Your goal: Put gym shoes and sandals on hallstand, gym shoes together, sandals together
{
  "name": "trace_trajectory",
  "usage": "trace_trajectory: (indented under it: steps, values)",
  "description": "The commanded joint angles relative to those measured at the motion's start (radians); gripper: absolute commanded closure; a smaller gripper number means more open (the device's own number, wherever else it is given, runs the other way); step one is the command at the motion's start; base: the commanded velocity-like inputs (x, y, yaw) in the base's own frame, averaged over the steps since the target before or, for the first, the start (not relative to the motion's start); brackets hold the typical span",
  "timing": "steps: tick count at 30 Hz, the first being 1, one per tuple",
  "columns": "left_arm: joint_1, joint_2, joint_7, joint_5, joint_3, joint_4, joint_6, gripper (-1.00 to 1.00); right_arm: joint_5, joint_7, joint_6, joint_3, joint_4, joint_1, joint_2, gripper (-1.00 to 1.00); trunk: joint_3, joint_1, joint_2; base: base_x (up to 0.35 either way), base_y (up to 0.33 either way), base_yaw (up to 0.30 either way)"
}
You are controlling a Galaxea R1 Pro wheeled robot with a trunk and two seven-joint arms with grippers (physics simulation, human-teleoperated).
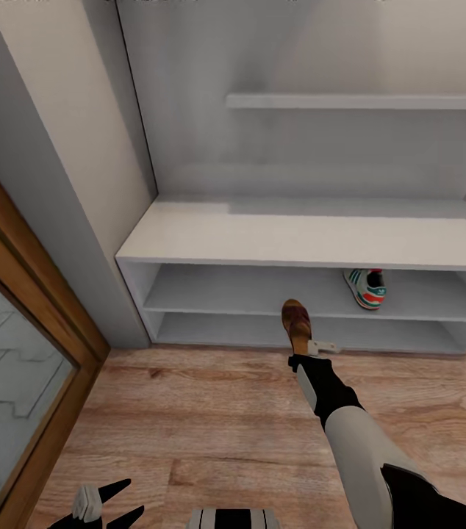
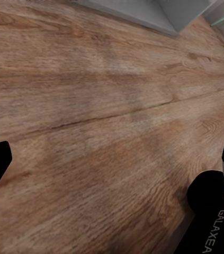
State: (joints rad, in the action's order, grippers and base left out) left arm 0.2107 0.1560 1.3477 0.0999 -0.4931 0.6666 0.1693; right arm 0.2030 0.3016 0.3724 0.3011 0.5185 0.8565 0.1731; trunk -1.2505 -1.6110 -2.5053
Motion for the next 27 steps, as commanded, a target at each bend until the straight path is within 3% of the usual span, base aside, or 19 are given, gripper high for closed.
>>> trace_trajectory:
  steps: [1, 15, 20, 23, 27]
  values:
    - [0.001, -0.001, 0.003, 0.009, -0.005, 0.001, 0.010, -1.00, 0.007, 0.001, 0.006, 0.006, 0.002, 0.000, 0.001, 1.00, 0.000, 0.000, 0.000, 0.000, 0.000, 0.000]
    - [0.001, -0.001, 0.002, 0.009, -0.005, 0.001, 0.010, -1.00, 0.007, 0.003, 0.011, 0.002, 0.000, 0.001, 0.001, 1.00, 0.020, 0.000, 0.000, 0.000, 0.000, 0.000]
    - [0.001, -0.001, 0.002, 0.009, -0.005, 0.001, 0.010, -1.00, 0.006, 0.003, 0.016, -0.029, 0.009, 0.002, 0.001, 1.00, 0.021, 0.000, 0.000, 0.000, 0.000, 0.000]
    - [0.002, -0.002, 0.003, 0.009, -0.005, 0.001, 0.010, -1.00, 0.005, 0.006, 0.061, -0.050, 0.011, 0.010, 0.001, 1.00, 0.021, 0.000, 0.000, 0.000, 0.000, 0.000]
    - [0.002, -0.004, 0.003, 0.009, -0.005, 0.001, 0.010, -1.00, 0.004, 0.007, 0.197, -0.055, 0.053, 0.045, 0.001, 1.00, 0.021, 0.000, 0.000, 0.000, 0.000, 0.000]
